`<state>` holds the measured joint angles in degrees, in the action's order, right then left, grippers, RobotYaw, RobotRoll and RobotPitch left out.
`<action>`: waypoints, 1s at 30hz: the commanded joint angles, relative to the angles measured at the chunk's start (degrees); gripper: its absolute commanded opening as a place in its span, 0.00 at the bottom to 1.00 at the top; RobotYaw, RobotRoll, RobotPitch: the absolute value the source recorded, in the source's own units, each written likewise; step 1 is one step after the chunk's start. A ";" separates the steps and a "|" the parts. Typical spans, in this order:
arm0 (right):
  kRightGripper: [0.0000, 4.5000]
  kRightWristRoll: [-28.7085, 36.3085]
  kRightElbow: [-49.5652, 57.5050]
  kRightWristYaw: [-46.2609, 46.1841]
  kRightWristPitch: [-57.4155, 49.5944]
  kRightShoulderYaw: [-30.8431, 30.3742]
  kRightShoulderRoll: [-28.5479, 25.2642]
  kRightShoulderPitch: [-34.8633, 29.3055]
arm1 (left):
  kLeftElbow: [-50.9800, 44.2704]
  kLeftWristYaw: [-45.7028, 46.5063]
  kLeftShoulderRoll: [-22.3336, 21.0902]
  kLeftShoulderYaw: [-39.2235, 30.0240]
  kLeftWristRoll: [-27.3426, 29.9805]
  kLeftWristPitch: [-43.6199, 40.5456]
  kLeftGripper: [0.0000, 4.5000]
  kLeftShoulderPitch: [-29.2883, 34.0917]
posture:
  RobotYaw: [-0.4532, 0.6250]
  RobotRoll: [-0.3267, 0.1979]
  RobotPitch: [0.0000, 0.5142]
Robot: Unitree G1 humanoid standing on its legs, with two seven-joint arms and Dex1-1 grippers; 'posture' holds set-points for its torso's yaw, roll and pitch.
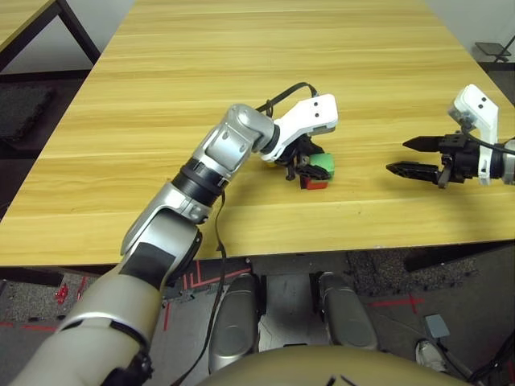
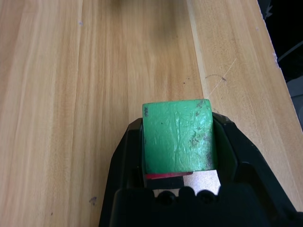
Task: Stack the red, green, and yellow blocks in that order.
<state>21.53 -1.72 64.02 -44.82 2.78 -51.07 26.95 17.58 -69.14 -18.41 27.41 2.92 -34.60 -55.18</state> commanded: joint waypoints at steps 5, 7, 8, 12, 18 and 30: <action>1.00 0.62 -0.27 0.08 0.02 -0.38 -0.17 0.30 | 0.67 2.29 0.20 -0.99 -0.56 -0.84 0.99 -0.65 | 0.46 0.54 0.25; 1.00 0.58 -0.49 0.02 0.04 -0.55 0.07 0.68 | -0.02 2.31 -0.92 -1.26 -0.85 -1.16 0.99 -1.60 | 0.47 0.54 0.23; 1.00 0.54 -0.66 0.04 0.09 -0.64 0.14 0.89 | -0.86 1.91 -1.76 -1.20 -0.91 -1.69 0.99 -1.90 | 0.47 0.53 0.23; 1.00 0.37 -1.57 0.52 0.54 -0.89 -0.06 1.61 | -9.42 -1.03 -7.78 -1.64 0.98 -9.75 0.99 -2.27 | 0.49 0.53 0.21; 1.00 -0.15 -3.30 1.58 1.53 -1.45 -0.44 2.43 | -20.40 -3.06 -19.17 -2.25 3.64 -20.70 0.99 0.37 | 0.51 0.52 0.19; 1.00 -0.23 -5.06 1.90 2.13 -3.22 0.43 4.85 | -8.59 12.27 -13.26 -5.81 1.70 -18.39 0.99 4.01 | 0.51 0.49 0.17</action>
<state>21.45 -6.59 65.73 -42.96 0.25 -50.61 31.20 7.45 -58.31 -32.23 22.03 5.22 -53.88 -51.08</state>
